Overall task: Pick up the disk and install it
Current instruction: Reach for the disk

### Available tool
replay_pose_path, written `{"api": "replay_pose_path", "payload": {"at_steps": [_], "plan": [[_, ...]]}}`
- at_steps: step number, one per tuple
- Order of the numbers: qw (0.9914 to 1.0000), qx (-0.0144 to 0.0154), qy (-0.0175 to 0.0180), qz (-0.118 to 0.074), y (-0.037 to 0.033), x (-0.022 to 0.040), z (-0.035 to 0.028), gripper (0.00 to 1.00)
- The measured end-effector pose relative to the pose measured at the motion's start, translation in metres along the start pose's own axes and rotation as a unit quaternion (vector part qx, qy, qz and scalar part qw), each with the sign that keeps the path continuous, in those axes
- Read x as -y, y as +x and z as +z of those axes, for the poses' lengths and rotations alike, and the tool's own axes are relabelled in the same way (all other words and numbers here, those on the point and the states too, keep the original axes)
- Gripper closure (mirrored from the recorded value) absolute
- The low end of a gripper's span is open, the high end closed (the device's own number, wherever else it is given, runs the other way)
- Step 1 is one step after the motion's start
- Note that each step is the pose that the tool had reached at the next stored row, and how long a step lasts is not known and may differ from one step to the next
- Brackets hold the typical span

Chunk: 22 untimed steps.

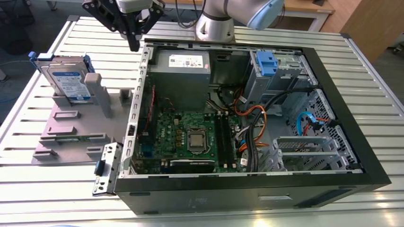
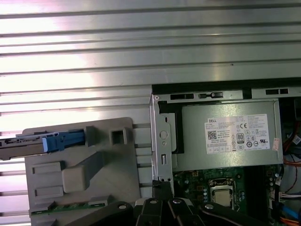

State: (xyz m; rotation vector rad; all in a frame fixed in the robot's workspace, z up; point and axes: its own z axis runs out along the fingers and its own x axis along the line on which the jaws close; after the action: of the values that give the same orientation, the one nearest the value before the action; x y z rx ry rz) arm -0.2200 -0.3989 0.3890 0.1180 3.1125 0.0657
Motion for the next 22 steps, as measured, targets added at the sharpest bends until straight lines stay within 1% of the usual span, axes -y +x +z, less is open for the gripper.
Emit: {"api": "replay_pose_path", "payload": {"at_steps": [9,22], "plan": [[1.0,0.0,0.0,0.0,0.0032,0.0003,0.0,0.89],[1.0,0.0,0.0,0.0,0.0059,0.0005,0.0,0.89]]}}
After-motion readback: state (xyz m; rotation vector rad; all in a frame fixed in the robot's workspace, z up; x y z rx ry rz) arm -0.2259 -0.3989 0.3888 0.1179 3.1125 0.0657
